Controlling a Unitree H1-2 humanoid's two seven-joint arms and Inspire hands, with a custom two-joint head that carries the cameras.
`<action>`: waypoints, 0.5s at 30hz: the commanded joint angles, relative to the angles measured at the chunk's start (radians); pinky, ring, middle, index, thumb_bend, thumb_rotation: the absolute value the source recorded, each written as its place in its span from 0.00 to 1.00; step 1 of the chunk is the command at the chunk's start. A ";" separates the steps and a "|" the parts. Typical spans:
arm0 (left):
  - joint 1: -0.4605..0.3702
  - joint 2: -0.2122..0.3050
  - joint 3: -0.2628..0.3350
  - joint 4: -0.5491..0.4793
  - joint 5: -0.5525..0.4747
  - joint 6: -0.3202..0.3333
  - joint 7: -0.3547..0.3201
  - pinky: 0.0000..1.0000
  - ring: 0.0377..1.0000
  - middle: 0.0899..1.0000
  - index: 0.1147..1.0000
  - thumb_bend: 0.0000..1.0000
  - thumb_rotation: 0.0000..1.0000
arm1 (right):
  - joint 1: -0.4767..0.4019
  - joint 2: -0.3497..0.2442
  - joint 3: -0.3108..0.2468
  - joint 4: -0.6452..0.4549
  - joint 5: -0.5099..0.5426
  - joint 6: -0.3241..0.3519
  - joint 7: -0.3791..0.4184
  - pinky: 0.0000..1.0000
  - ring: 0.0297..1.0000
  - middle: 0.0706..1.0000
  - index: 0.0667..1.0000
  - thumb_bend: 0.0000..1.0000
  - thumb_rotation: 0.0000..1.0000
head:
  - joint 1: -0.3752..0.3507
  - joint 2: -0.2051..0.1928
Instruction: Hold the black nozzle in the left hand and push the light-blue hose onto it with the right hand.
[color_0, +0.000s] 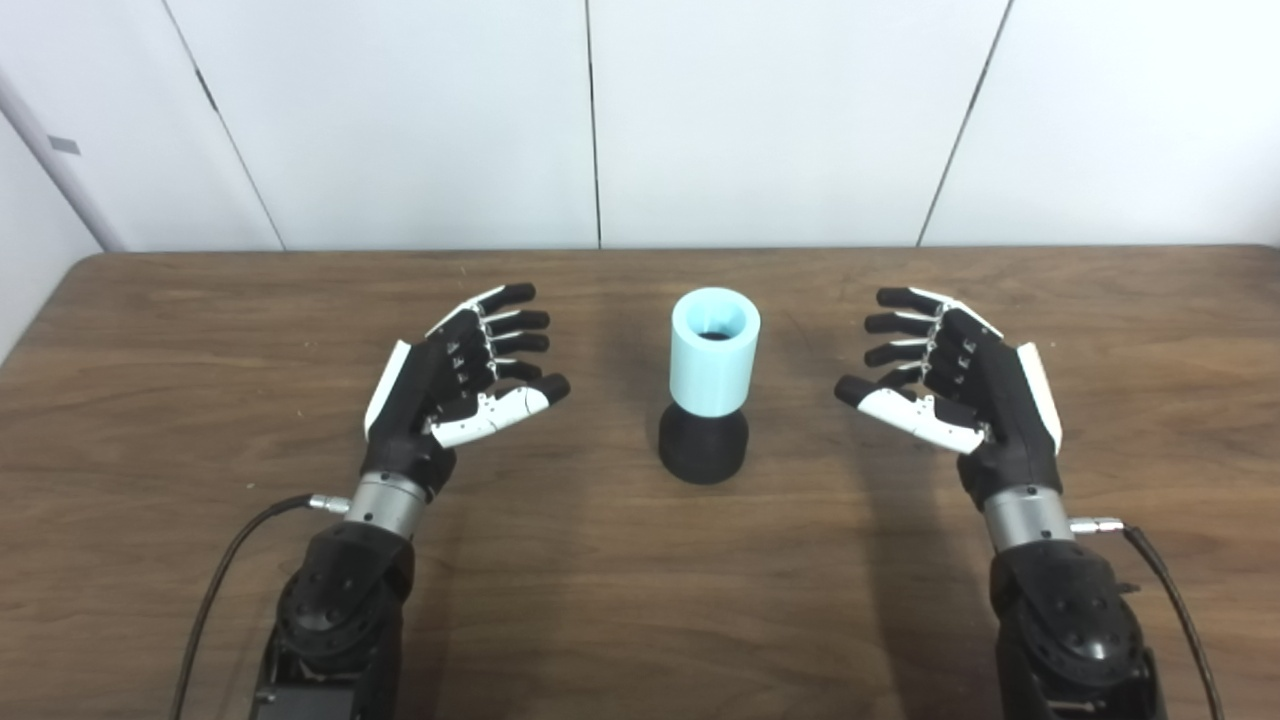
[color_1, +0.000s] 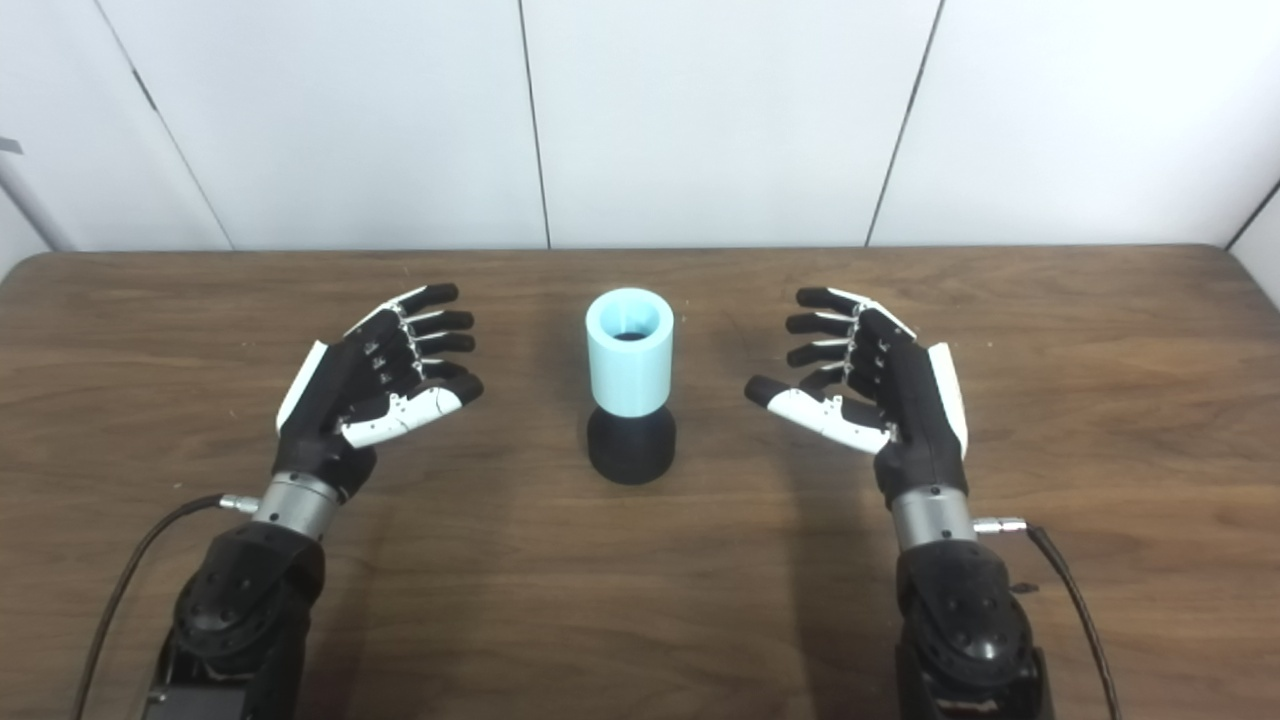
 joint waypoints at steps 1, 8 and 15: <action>-0.022 0.004 -0.003 -0.038 -0.015 -0.018 -0.002 0.56 0.67 0.67 0.67 0.62 0.14 | -0.023 -0.004 -0.002 -0.036 0.007 -0.013 -0.004 0.42 0.54 0.62 0.67 0.67 0.21 | 0.000 0.000; -0.020 0.005 -0.007 -0.038 -0.023 -0.022 -0.004 0.56 0.67 0.67 0.66 0.62 0.14 | -0.020 -0.003 0.000 -0.041 0.013 -0.013 -0.001 0.42 0.54 0.62 0.67 0.67 0.21 | -0.001 -0.003; -0.009 0.010 -0.011 -0.044 -0.027 -0.033 -0.011 0.56 0.67 0.67 0.66 0.63 0.14 | -0.007 -0.005 0.007 -0.051 0.013 -0.018 0.004 0.43 0.55 0.62 0.67 0.66 0.20 | -0.006 -0.031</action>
